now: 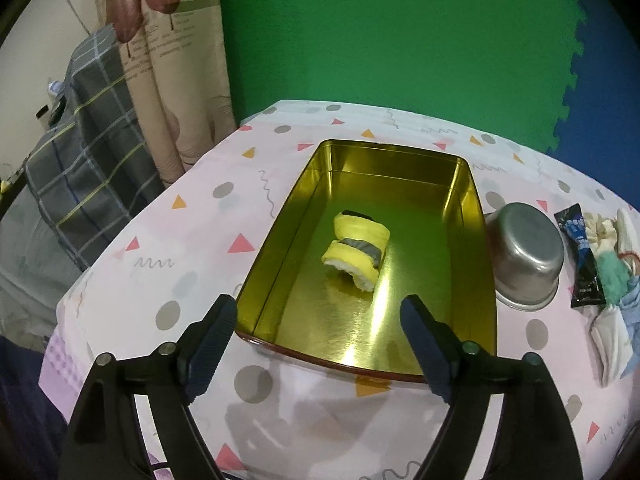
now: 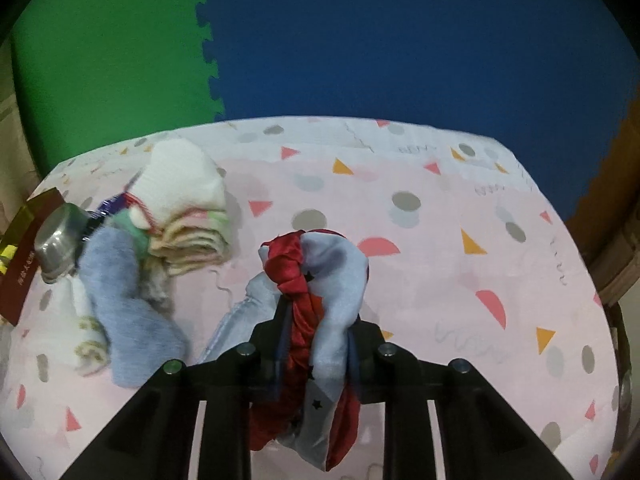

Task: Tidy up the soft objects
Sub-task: 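Carry the star-print cloth into the gold tin and open the right tool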

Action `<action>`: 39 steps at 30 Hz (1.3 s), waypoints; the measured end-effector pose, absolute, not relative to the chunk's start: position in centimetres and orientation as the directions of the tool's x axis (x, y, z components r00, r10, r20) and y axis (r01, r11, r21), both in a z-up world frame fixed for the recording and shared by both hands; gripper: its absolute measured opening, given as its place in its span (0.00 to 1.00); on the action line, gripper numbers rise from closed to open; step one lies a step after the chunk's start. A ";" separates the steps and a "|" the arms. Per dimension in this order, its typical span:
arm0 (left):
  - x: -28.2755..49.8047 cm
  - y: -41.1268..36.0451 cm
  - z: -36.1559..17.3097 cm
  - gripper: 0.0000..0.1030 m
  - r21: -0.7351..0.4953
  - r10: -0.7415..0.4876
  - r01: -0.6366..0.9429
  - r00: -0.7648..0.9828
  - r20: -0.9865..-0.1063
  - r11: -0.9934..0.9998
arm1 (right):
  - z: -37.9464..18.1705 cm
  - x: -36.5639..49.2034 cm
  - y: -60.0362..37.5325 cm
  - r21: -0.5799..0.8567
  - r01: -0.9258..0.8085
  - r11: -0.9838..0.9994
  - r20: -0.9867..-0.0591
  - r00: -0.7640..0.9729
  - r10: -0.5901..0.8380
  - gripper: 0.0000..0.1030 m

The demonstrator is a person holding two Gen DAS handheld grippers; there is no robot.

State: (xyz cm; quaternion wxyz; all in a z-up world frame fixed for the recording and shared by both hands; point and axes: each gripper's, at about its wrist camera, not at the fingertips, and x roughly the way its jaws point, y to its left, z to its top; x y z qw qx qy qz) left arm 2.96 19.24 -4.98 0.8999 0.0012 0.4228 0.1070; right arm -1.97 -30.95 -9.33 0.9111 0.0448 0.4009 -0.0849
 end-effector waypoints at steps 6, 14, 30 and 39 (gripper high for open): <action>2.8 19.9 -4.9 0.83 0.091 0.207 -0.212 0.625 -0.753 0.973 | -5.2 -1.8 -27.8 0.006 0.119 0.993 -0.698 0.711 -0.081 0.22; 2.6 22.3 -4.5 0.86 0.058 0.226 -0.282 0.613 -0.757 0.958 | -0.9 0.2 -19.6 0.050 -0.085 0.995 -0.671 0.735 0.097 0.22; 2.2 26.8 -4.2 0.86 0.082 0.325 -0.404 0.581 -0.746 0.911 | -1.6 5.8 1.1 0.138 -0.444 0.885 -0.697 0.592 0.405 0.22; 2.4 27.6 -4.3 0.86 0.063 0.316 -0.415 0.577 -0.753 0.908 | -3.5 8.6 9.0 0.089 -0.515 0.853 -0.732 0.547 0.407 0.22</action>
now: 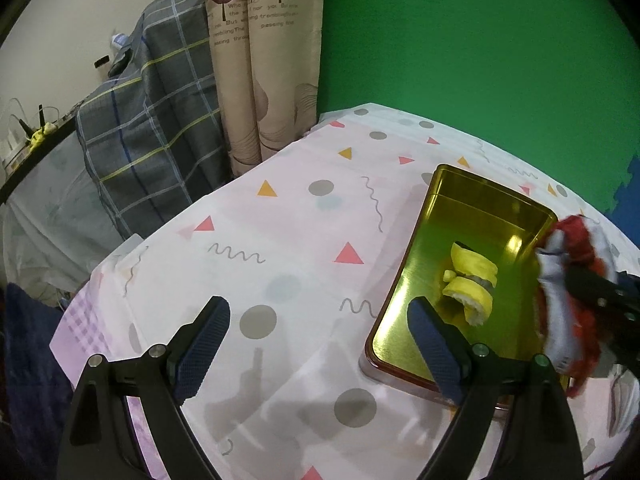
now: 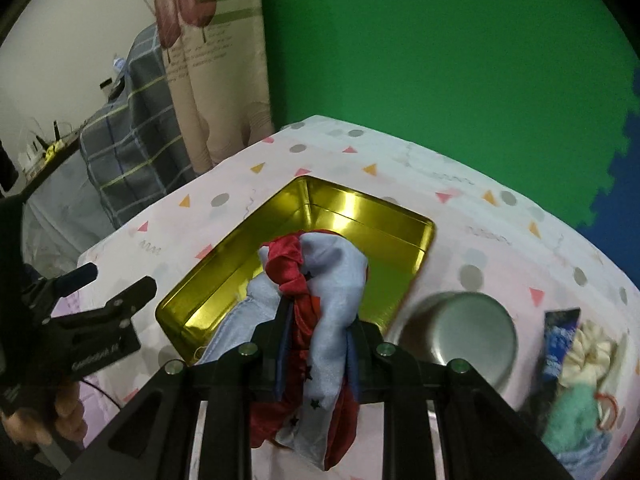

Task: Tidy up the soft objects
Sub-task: 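Carry the star-print cloth into the gold tin and open the right tool, then move the right tool to the pile and grasp the blue fuzzy sock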

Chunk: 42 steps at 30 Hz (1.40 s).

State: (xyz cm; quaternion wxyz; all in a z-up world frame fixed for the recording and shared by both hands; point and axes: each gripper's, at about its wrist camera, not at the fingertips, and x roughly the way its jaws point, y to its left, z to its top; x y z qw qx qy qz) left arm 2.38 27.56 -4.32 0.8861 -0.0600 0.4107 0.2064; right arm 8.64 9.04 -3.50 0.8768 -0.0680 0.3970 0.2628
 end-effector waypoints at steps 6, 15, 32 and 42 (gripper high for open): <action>2.4 27.7 -4.3 0.86 0.055 0.307 -0.409 0.582 -0.753 0.911 | -4.7 9.6 10.8 0.076 -0.510 0.857 -0.751 0.537 0.386 0.24; 2.7 27.7 -4.4 0.86 0.055 0.302 -0.403 0.584 -0.753 0.914 | -5.8 10.2 11.1 0.082 -0.497 0.864 -0.763 0.526 0.376 0.38; 2.5 25.2 -4.2 0.86 0.093 0.300 -0.349 0.605 -0.738 0.933 | -3.5 7.0 6.2 0.095 -0.459 0.884 -0.715 0.586 0.381 0.50; 2.3 23.0 -4.0 0.86 0.113 0.278 -0.290 0.626 -0.729 0.950 | -3.0 2.6 -4.1 0.083 -0.339 0.937 -0.703 0.647 0.296 0.50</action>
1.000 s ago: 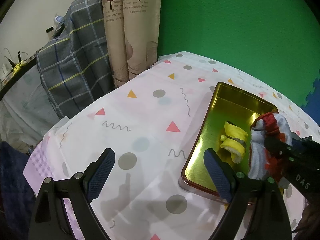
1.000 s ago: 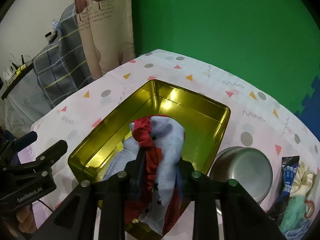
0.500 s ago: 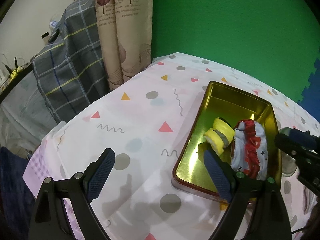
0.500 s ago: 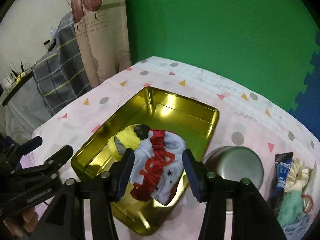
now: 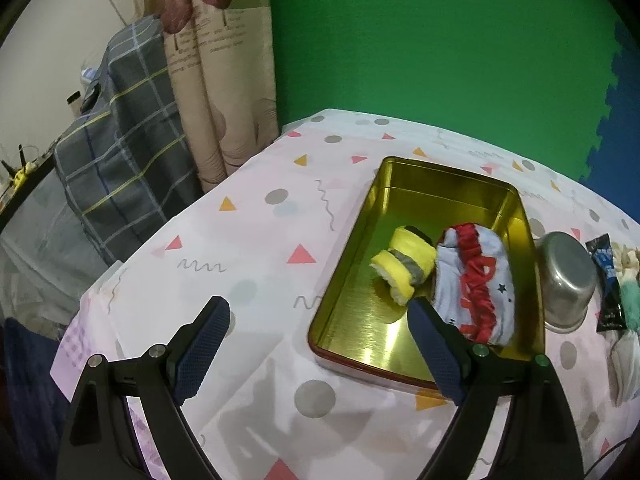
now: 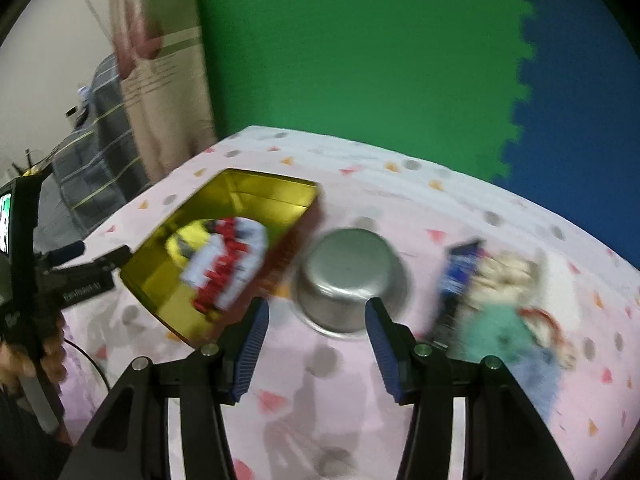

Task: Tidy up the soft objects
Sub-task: 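Move the right tool to the pile and grasp the blue fuzzy sock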

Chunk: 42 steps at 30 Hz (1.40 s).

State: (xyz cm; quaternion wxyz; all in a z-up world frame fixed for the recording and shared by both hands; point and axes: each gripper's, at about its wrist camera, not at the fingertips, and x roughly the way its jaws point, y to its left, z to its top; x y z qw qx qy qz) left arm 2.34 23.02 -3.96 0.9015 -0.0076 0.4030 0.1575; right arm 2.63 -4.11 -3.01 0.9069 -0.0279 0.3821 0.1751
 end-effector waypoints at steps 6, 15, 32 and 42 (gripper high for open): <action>2.3 21.7 -3.9 0.86 0.110 0.247 -0.247 0.633 -0.733 0.963 | -3.6 0.6 -11.6 0.025 -0.216 0.976 -0.710 0.684 0.170 0.52; 2.1 19.5 -3.8 0.86 0.121 0.209 -0.179 0.645 -0.735 0.976 | -7.0 -0.7 -19.3 0.003 -0.108 0.994 -0.752 0.655 0.073 0.53; 1.3 10.7 -4.6 0.86 0.147 0.083 0.051 0.626 -0.776 0.988 | -11.7 1.3 -19.8 0.049 -0.178 0.983 -0.769 0.621 0.152 0.53; 1.0 3.9 -5.4 0.86 0.124 -0.019 0.199 0.594 -0.804 0.972 | -12.1 0.4 -20.1 0.092 -0.202 0.975 -0.748 0.632 0.202 0.31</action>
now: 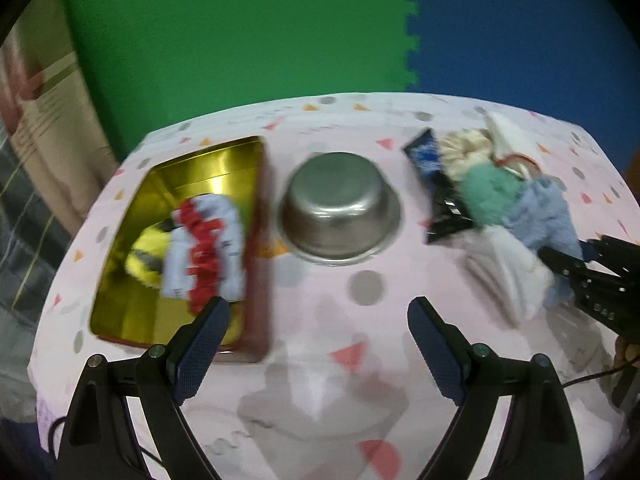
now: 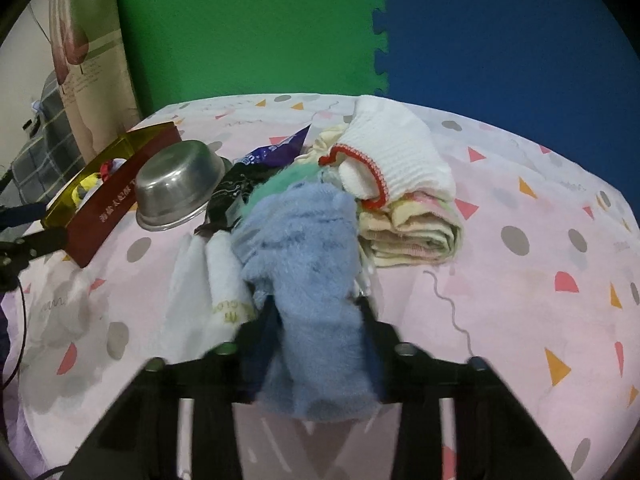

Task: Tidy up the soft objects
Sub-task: 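Move the right tool to the pile and grasp the blue fuzzy sock, then grasp the white folded cloth with the left tool while the right lifts the blue sock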

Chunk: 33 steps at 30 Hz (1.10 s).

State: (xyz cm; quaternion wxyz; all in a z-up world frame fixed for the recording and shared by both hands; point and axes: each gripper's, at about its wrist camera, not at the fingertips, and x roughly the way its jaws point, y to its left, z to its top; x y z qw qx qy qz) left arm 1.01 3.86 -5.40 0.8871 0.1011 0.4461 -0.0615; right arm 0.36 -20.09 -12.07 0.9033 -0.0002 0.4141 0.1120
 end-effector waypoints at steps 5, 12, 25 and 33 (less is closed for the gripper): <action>1.0 0.6 -5.9 0.86 0.084 -0.083 0.267 0.556 -0.827 0.960 | -12.0 -0.6 -20.8 0.094 -0.192 0.977 -0.736 0.647 0.198 0.23; 1.4 -3.3 -6.7 0.86 -0.012 -0.180 0.334 0.476 -0.861 0.943 | -12.0 -2.2 -23.1 0.092 -0.138 0.986 -0.726 0.668 0.161 0.22; 3.4 -7.7 -8.4 0.86 -0.080 -0.193 0.278 0.407 -0.893 0.957 | -13.2 -2.9 -28.8 0.146 0.011 0.989 -0.724 0.682 0.099 0.22; 4.7 -9.4 -10.2 0.86 -0.071 -0.155 0.228 0.375 -0.914 0.971 | -13.5 -3.0 -29.2 0.203 0.007 0.979 -0.718 0.681 0.144 0.22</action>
